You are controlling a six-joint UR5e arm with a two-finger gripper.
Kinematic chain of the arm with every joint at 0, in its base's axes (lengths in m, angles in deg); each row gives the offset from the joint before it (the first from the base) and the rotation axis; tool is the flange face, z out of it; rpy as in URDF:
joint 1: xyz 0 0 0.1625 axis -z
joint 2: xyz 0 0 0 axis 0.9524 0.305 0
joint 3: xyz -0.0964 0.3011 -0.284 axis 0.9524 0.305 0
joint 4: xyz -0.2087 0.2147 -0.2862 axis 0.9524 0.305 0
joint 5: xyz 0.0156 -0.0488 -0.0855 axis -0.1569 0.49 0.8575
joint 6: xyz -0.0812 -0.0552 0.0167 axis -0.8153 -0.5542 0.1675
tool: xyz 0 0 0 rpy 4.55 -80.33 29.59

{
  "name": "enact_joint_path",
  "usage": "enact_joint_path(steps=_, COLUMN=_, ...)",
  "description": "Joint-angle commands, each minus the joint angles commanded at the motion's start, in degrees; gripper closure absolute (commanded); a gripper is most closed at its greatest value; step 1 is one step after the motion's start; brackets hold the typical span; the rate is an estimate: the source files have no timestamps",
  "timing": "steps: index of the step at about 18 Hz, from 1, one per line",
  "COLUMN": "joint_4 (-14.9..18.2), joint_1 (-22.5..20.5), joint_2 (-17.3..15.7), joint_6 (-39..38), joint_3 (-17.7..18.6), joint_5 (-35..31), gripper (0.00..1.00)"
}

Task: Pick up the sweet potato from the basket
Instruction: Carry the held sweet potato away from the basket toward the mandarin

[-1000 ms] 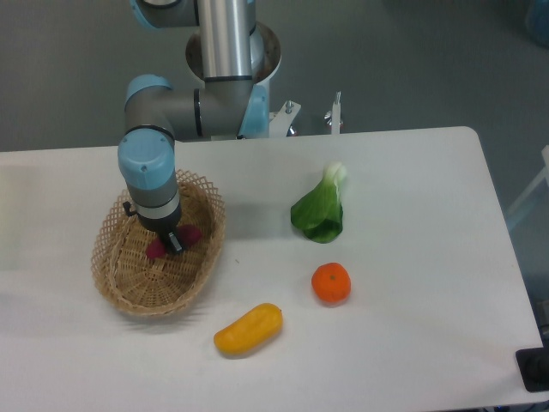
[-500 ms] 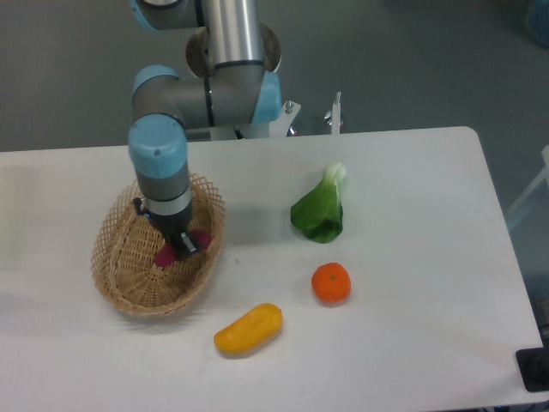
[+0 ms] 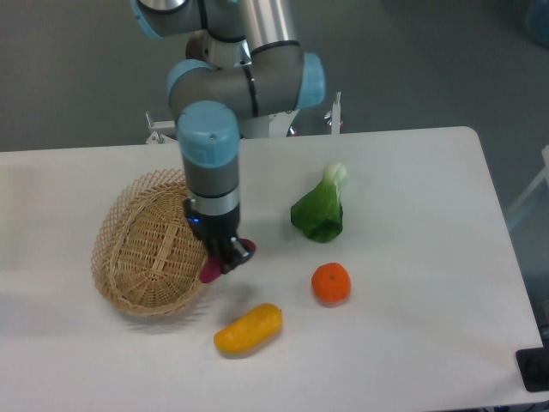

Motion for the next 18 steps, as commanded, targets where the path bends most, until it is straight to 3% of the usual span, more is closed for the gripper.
enact_joint_path(steps=5, joint_4=0.4, joint_1=-4.2, joint_2=0.9, joint_6=2.2, joint_3=-2.2, joint_5=-0.3, gripper=0.87)
enact_joint_path(steps=12, joint_4=4.7, joint_1=-11.1, joint_2=3.2, joint_6=13.9, joint_3=-5.5, joint_5=-0.5, gripper=0.86)
enact_joint_path(steps=18, joint_4=15.7, joint_1=-16.3, joint_2=9.8, joint_6=17.6, joint_3=-18.0, joint_5=-0.5, gripper=0.85)
